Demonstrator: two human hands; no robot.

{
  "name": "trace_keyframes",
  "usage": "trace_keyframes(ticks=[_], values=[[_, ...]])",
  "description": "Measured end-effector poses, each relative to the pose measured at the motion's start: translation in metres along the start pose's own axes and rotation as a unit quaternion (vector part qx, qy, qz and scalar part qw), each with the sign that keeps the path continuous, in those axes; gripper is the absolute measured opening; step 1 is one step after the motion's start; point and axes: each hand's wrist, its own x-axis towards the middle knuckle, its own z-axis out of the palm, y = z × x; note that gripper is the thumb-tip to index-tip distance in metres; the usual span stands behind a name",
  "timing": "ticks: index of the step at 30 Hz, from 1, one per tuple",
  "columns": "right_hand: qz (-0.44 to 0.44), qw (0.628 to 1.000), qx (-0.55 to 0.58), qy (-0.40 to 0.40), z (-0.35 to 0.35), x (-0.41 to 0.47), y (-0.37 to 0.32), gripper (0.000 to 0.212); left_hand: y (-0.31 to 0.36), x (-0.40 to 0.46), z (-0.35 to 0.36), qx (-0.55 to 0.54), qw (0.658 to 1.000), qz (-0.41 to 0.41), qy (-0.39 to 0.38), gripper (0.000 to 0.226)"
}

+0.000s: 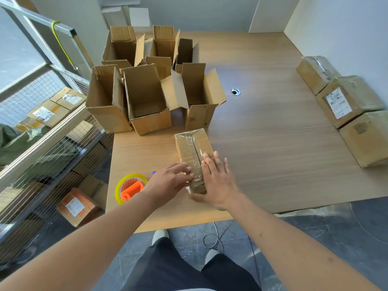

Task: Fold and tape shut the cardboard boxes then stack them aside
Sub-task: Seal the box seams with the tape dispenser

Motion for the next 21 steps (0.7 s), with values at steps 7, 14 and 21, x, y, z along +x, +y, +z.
trace_keyframes(ticks=[7, 14, 21], values=[[0.061, 0.997, 0.037, 0.023, 0.001, 0.002, -0.024, 0.110, 0.007, 0.003, -0.010, 0.005, 1.000, 0.002, -0.009, 0.042], [0.081, 0.996, 0.040, 0.010, 0.002, 0.003, -0.035, 0.123, 0.000, -0.010, -0.014, 0.056, 0.995, -0.077, -0.031, 0.061], [0.136, 0.989, 0.059, -0.020, -0.006, 0.015, -0.053, 0.110, -0.020, -0.008, -0.023, 0.078, 0.970, -0.223, -0.064, 0.066]])
